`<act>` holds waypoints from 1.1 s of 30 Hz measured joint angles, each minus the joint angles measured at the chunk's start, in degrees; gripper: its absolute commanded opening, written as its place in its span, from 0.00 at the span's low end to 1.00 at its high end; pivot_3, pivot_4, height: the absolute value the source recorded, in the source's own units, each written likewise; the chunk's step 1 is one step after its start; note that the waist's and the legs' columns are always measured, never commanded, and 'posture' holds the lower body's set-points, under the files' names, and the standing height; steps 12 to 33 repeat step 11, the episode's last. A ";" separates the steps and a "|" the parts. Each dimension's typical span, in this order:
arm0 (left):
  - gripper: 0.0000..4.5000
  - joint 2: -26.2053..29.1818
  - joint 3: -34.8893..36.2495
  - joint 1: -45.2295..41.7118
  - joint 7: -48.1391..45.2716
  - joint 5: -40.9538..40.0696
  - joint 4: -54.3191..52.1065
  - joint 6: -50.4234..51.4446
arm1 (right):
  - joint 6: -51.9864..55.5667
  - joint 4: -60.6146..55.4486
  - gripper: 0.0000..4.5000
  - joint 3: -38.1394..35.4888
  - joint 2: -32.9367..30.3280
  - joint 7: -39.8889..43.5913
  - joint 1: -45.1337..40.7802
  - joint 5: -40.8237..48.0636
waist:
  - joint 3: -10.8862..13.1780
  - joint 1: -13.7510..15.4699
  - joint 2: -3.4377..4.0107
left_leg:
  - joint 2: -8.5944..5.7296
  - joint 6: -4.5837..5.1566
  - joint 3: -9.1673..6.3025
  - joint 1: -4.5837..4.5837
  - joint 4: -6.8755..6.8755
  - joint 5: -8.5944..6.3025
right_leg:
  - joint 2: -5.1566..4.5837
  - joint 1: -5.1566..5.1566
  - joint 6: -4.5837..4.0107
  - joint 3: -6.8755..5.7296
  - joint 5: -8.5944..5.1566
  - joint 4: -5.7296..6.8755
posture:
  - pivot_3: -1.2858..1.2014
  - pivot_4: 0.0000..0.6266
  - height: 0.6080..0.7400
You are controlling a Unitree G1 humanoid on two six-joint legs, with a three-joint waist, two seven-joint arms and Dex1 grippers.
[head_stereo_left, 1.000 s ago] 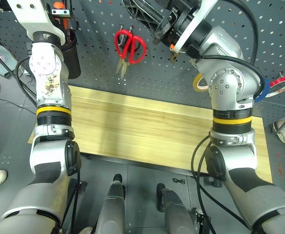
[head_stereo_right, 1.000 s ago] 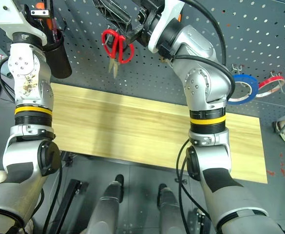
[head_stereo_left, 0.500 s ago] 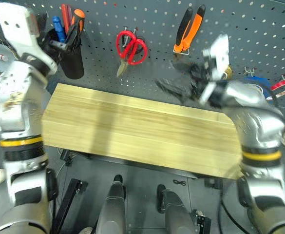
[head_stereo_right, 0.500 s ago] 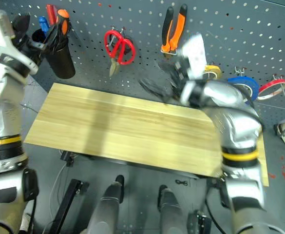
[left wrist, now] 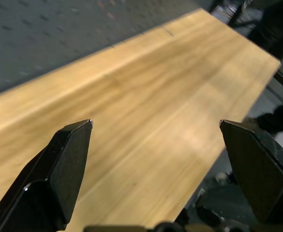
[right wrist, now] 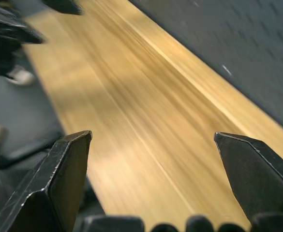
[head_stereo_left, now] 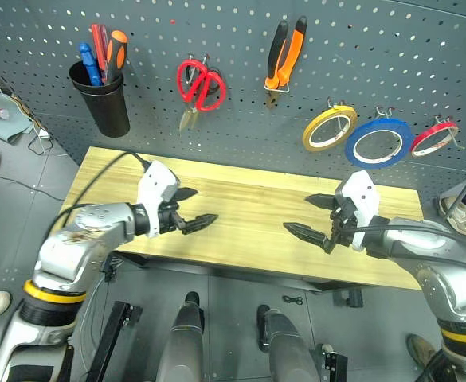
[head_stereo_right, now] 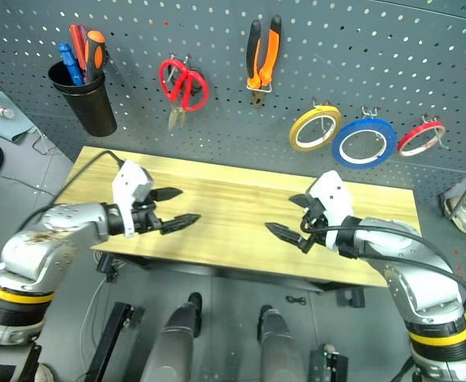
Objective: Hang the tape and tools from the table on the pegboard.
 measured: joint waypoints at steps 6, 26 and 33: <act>1.00 -4.10 -4.05 -0.29 -3.19 7.35 10.38 -8.75 | -3.04 4.08 1.00 1.06 3.38 -4.50 4.19 -5.61 | -0.39 -0.97 0.00 | 0.00 0.01 -0.03 -0.01 0.00 0.00 | 0.02 -0.01 -0.03 0.01 0.02 0.04 | 0.55 0.46 1.00; 1.00 -4.91 -4.14 -0.29 -5.05 10.11 13.18 -11.75 | -4.98 5.61 1.00 1.43 5.04 -5.56 5.40 -7.61 | -0.51 -1.69 0.04 | 0.01 0.02 -0.03 -0.02 0.07 0.01 | 0.01 0.00 0.06 0.01 0.00 0.04 | 0.54 0.47 1.00; 1.00 -4.91 -4.14 -0.29 -5.05 10.11 13.18 -11.75 | -4.98 5.61 1.00 1.43 5.04 -5.56 5.40 -7.61 | -0.51 -1.69 0.04 | 0.01 0.02 -0.03 -0.02 0.07 0.01 | 0.01 0.00 0.06 0.01 0.00 0.04 | 0.54 0.47 1.00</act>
